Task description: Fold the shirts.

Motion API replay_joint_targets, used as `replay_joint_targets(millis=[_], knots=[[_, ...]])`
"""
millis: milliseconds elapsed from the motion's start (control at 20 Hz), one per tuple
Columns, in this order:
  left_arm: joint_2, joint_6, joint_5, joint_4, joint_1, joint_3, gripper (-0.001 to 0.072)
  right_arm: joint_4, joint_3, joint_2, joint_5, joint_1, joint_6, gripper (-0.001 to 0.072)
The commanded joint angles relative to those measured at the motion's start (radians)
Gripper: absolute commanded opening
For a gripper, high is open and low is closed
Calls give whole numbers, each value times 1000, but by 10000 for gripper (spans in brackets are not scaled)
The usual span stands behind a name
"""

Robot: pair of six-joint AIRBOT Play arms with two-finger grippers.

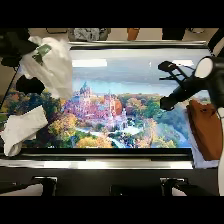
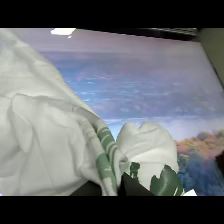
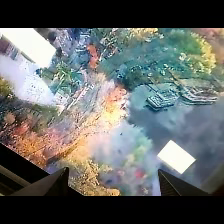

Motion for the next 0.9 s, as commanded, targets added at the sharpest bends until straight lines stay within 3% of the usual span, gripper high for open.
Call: replay_joint_targets(millis=[0, 150, 300, 450, 550, 600, 650, 700, 850], knots=[[118, -19, -3, 50, -226, -20, 32, -11, 1, 175, -2, 0, -15, 663], [96, -54, -6, 172, -442, -96, 33, -23, 1, 323, 23, 0, -15, 663], [56, -50, -4, 229, -609, -307, 33, -56, 1, 401, 86, 0, -14, 662], [-17, 37, 58, 270, -702, -561, 33, -53, 0, 394, 177, 0, -14, 662], [-96, 19, 98, 258, -707, -656, 36, -53, 0, 354, 177, 0, -15, 662], [-138, 11, 80, 246, -704, -659, 194, -52, 0, 328, 155, 0, -15, 662], [-169, -1, 35, 236, -694, -639, 586, -51, 0, 294, 131, 0, -15, 664], [-182, -20, -20, 238, -670, -595, 714, -51, 0, 259, 108, 0, -14, 666], [-135, -24, -116, 319, -529, -443, 714, -7, 0, 122, 72, 0, -15, 668]])
